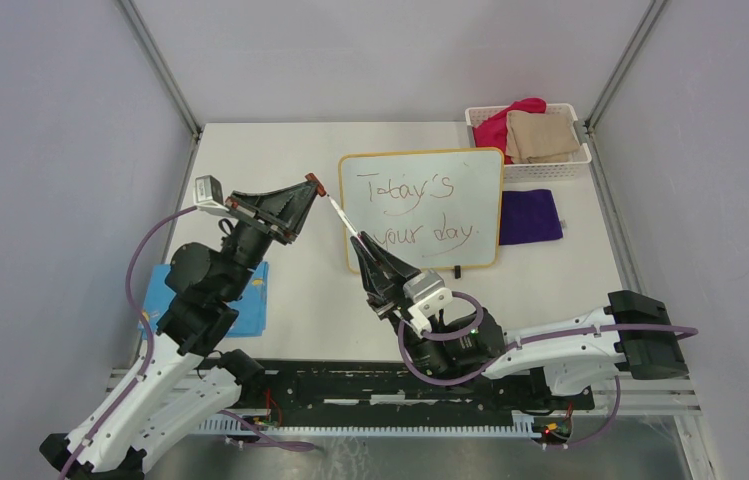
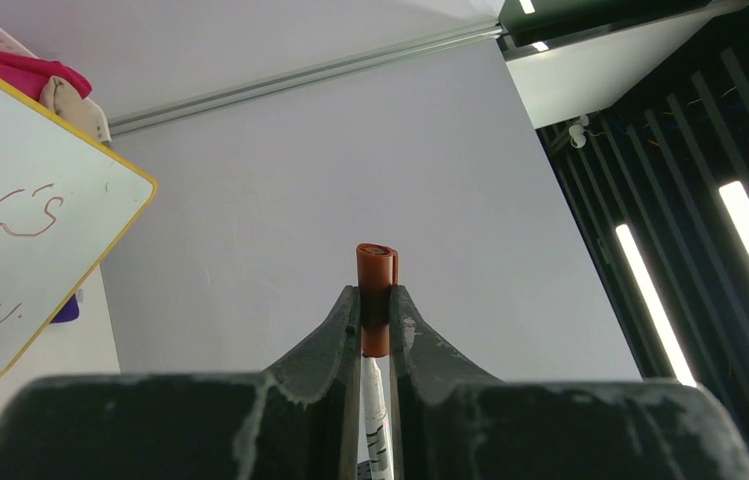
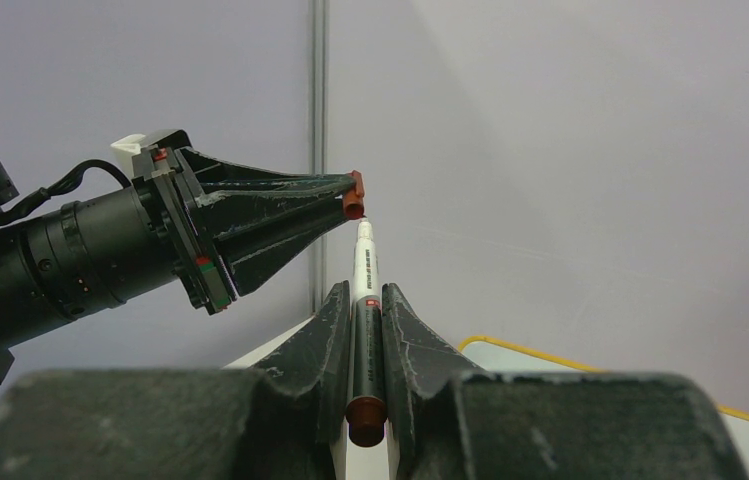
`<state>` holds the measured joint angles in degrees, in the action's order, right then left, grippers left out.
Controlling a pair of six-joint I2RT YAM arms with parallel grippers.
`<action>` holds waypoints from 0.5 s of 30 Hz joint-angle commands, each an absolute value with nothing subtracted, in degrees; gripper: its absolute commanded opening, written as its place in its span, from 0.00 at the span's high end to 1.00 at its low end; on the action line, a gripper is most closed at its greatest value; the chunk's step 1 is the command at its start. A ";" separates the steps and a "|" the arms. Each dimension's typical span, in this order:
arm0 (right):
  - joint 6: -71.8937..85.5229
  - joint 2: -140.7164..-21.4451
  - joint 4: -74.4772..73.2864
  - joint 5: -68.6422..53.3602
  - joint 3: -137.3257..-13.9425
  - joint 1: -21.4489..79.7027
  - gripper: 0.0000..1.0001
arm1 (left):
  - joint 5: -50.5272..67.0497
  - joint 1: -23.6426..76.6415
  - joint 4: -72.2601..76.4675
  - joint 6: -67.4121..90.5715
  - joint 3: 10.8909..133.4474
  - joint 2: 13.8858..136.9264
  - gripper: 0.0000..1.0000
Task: Write a sentence on the whiteboard
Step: Close the whiteboard marker at the center of the board.
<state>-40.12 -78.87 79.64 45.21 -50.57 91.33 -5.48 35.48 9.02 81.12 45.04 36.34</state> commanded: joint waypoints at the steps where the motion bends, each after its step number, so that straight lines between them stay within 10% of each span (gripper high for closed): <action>1: -39.46 -78.73 81.31 45.43 -52.65 91.17 1.00 | -7.40 35.68 9.56 81.56 45.37 35.31 0.98; 15: -39.29 -79.01 80.95 45.17 -53.08 91.15 1.00 | -6.55 35.68 9.40 81.23 46.43 36.58 0.98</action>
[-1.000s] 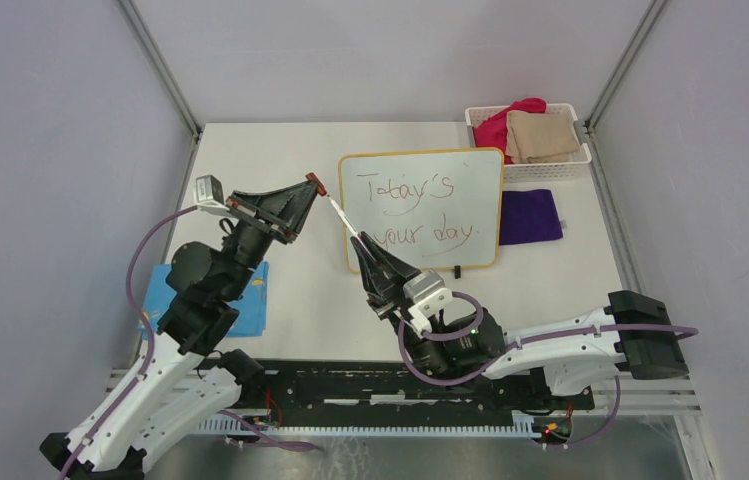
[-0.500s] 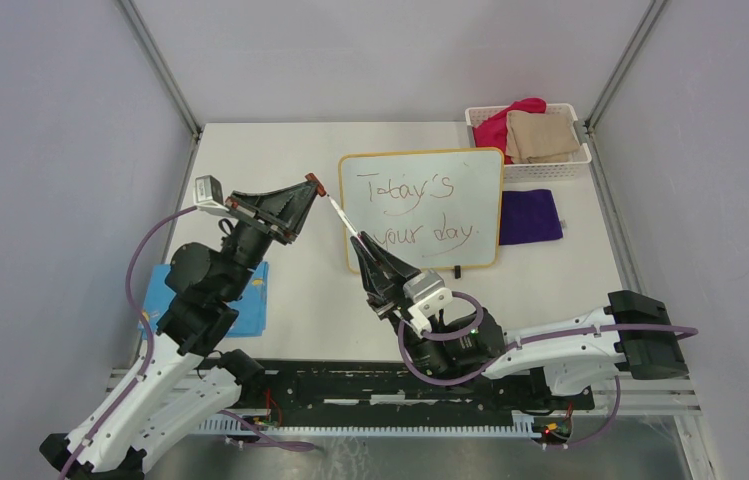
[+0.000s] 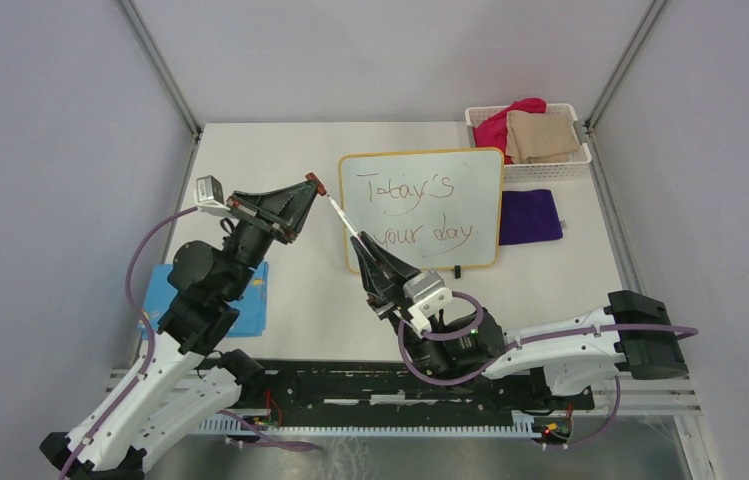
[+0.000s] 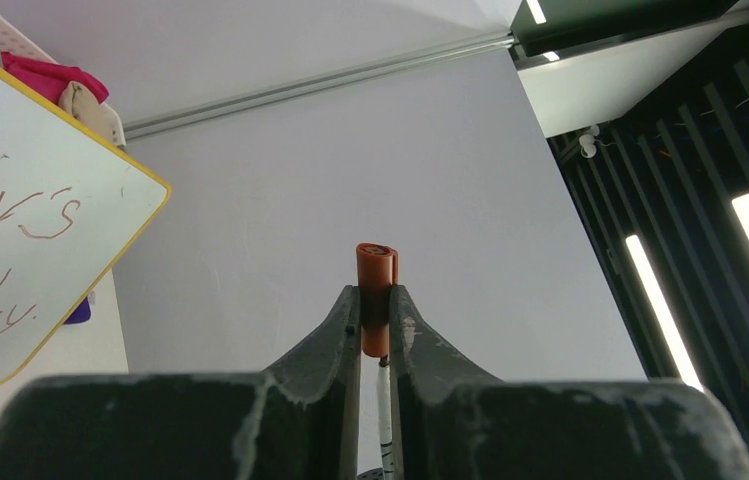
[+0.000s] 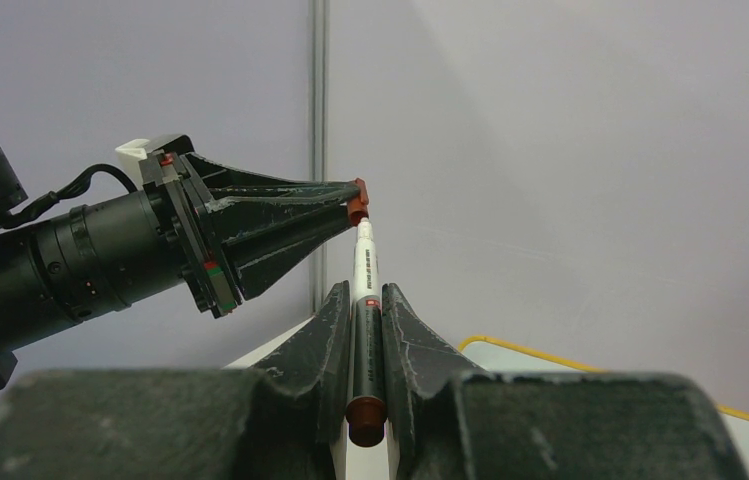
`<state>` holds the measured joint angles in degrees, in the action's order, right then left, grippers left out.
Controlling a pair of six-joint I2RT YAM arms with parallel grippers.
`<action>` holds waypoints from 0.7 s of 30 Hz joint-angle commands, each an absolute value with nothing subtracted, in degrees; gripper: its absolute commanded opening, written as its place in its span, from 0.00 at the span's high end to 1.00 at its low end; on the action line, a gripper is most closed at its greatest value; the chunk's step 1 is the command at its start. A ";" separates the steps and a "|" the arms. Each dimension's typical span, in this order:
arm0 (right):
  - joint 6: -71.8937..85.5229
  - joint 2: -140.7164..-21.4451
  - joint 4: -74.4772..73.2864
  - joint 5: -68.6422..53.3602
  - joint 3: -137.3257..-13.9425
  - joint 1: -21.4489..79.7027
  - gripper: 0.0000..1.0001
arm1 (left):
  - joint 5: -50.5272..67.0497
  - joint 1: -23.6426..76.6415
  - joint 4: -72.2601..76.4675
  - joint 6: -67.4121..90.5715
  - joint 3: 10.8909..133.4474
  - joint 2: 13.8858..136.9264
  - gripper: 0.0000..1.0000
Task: Write a sentence on the whiteboard
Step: Close the whiteboard marker at the center of the board.
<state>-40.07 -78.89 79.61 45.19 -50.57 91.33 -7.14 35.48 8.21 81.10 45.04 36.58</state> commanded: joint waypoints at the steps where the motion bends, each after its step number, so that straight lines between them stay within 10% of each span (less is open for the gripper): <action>1: -39.29 -79.06 80.95 45.17 -53.09 91.15 1.00 | -6.54 35.68 9.47 81.21 46.43 36.58 0.98; 21: -39.55 -79.54 81.00 45.50 -53.52 91.14 1.00 | -4.61 35.68 10.02 81.04 46.89 36.22 0.98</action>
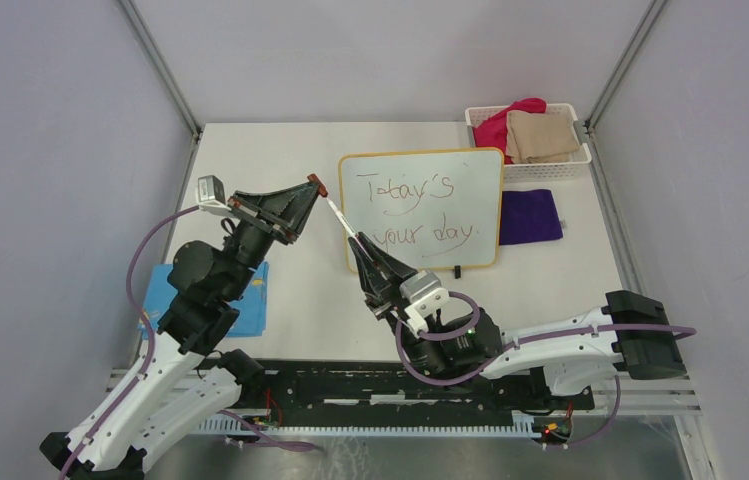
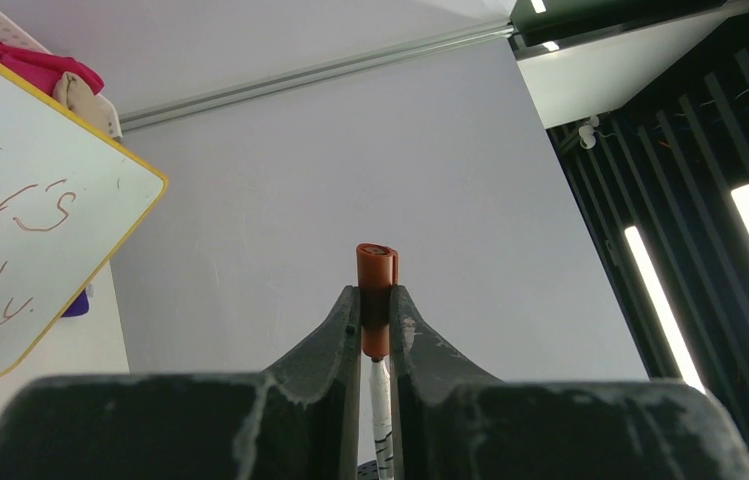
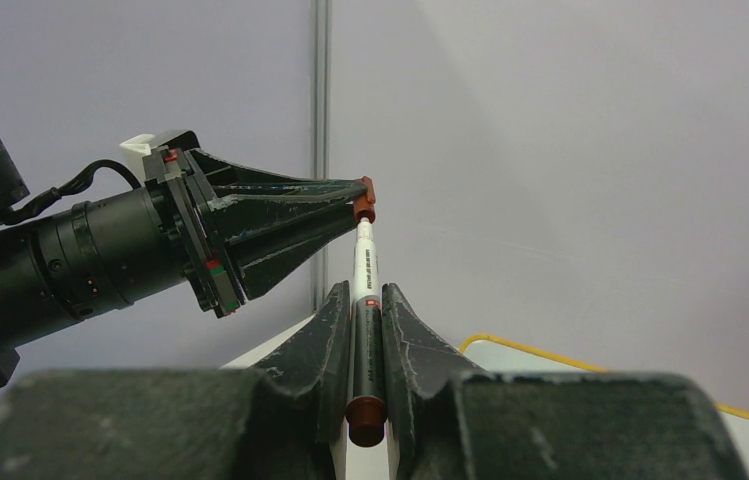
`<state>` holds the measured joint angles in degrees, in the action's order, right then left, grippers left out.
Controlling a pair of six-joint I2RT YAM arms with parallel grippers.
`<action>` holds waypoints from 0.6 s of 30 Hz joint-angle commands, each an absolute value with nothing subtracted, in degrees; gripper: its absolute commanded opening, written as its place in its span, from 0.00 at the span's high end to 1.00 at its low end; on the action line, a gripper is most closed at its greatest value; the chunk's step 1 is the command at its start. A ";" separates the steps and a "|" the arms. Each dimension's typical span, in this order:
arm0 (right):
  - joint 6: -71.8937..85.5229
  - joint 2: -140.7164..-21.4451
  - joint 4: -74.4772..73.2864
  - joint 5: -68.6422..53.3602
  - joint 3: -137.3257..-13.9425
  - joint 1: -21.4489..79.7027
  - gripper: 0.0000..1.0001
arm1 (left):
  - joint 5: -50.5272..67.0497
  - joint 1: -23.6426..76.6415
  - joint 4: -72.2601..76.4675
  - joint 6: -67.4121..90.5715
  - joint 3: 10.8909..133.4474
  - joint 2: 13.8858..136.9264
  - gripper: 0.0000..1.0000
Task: Write a sentence on the whiteboard
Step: Close the whiteboard marker at the center of the board.
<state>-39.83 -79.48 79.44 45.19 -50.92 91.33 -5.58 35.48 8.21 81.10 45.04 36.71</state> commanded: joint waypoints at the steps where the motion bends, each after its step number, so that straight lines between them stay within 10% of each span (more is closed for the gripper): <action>1: -39.68 -79.55 81.04 45.45 -53.57 91.19 1.00 | -4.52 35.68 10.02 81.04 46.85 36.19 0.98; 18: -40.12 -79.98 81.23 45.79 -53.96 91.06 1.00 | -2.20 35.68 10.92 81.12 47.00 36.19 0.98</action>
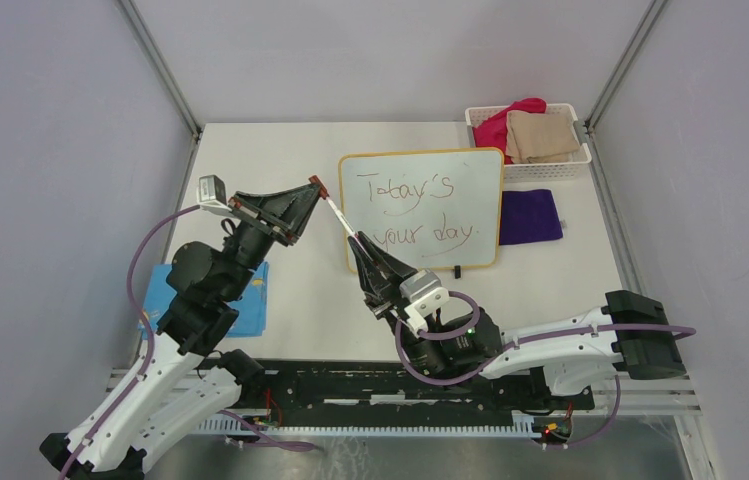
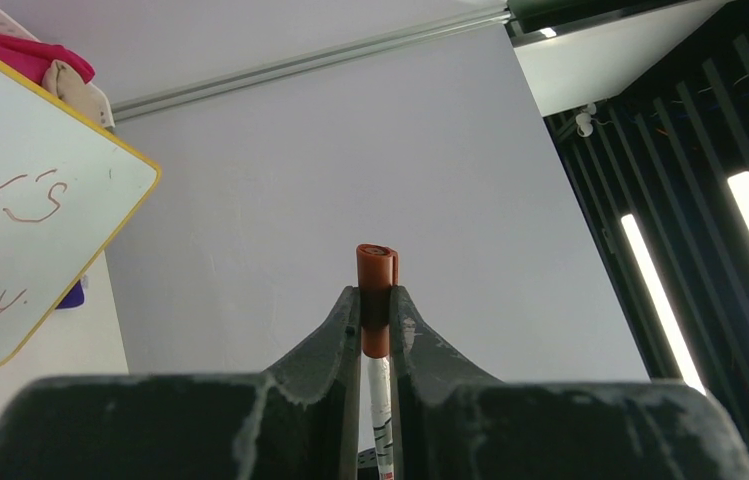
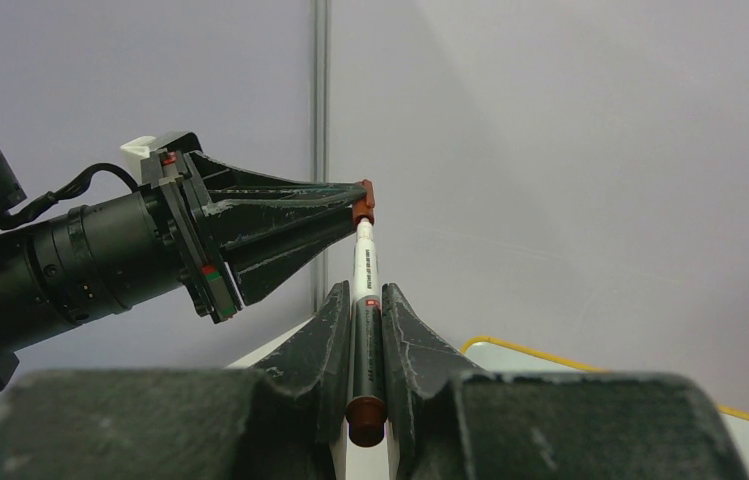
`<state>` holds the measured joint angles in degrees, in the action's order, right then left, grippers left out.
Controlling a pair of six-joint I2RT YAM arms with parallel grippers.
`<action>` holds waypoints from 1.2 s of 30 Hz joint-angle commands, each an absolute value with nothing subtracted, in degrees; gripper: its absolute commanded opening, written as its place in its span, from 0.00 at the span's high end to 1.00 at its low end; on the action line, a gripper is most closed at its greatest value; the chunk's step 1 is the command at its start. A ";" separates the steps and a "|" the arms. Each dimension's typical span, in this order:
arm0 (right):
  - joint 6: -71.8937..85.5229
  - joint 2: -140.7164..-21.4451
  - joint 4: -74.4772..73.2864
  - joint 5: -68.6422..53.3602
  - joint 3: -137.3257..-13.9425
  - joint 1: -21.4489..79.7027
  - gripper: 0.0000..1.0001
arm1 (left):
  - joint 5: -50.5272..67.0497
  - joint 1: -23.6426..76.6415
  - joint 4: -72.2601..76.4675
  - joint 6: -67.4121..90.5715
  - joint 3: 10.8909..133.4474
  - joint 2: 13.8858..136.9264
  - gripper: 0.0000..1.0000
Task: Write a sentence on the whiteboard
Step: Close the whiteboard marker at the center of the board.
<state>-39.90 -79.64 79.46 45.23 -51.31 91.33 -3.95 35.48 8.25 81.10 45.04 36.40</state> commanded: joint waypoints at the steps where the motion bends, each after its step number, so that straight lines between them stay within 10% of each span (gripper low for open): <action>1: -40.08 -79.98 81.21 45.78 -53.96 91.07 1.00 | -1.93 35.68 11.09 81.20 46.94 36.20 0.98; 36: -40.79 -83.41 88.07 45.09 -55.81 87.98 1.00 | 2.87 36.47 15.69 81.52 47.38 38.50 0.98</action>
